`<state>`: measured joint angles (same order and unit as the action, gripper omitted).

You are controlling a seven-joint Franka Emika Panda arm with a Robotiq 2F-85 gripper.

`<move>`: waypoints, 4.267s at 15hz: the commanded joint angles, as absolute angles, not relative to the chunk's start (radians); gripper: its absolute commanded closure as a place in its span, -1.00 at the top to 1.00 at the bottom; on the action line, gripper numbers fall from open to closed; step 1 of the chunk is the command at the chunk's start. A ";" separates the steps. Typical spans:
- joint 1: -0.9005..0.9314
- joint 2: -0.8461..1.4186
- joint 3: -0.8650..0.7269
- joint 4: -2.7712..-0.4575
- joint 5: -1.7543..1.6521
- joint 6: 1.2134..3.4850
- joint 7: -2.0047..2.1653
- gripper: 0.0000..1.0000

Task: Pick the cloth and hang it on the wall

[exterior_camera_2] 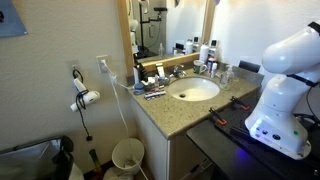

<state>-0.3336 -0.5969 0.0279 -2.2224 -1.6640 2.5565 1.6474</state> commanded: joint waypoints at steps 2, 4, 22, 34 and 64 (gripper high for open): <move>-0.213 -0.601 -0.129 -2.141 -1.796 2.507 1.637 -0.85; -0.190 -0.613 -0.185 -2.119 -1.834 2.500 1.637 -0.85; -0.151 -0.613 -0.379 -2.163 -1.967 2.470 1.702 -0.85; -0.150 -0.598 -0.397 -2.208 -1.967 2.477 1.742 -0.85; -0.144 -0.614 -0.396 -2.286 -1.924 2.476 1.805 1.00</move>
<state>-0.1520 -0.5923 -0.4147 -2.2557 -1.9346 2.4916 1.7926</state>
